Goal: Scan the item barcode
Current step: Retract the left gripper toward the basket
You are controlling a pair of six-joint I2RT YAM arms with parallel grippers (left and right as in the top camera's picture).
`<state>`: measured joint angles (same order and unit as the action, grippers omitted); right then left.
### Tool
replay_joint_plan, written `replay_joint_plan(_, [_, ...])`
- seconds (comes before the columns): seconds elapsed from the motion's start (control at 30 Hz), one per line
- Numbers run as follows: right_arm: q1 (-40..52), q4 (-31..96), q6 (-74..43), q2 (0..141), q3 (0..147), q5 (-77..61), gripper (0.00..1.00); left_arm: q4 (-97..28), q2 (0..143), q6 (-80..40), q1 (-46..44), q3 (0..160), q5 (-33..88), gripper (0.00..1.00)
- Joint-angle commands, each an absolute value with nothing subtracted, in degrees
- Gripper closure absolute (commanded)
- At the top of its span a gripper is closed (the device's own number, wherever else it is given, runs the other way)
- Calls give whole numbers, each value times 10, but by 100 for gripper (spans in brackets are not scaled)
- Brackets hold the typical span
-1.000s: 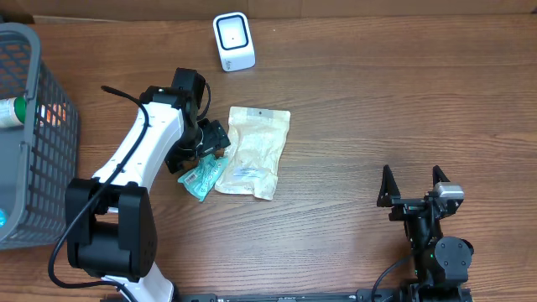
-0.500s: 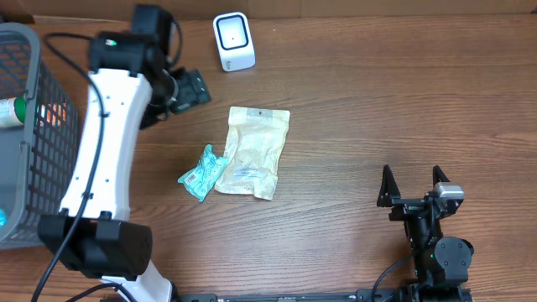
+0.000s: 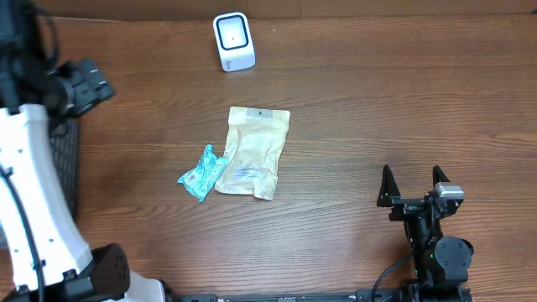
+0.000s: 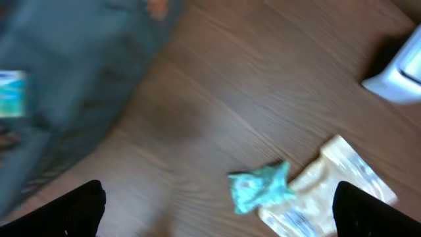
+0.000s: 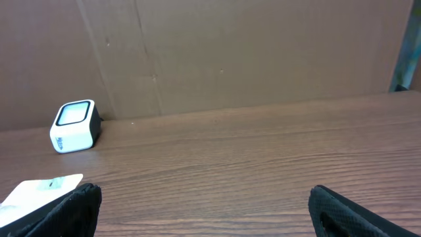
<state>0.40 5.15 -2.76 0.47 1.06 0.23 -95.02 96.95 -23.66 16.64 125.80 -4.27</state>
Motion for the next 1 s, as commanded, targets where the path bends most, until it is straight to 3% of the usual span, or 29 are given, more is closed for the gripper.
replay_joint_plan(0.0, [3, 48, -25, 2, 5, 5, 0, -956, 957, -208, 235, 1269, -70, 2])
replay_joint_plan(0.3, [3, 48, -25, 2, 5, 5, 0, -934, 958, -210, 395, 1267, -5, 2])
replay_joint_plan(0.77, [3, 48, -25, 2, 5, 5, 1, -799, 962, -212, 470, 1108, -64, 5])
replay_joint_plan(0.97, [3, 48, -25, 2, 5, 5, 0, -694, 963, -201, 487, 985, -66, 0])
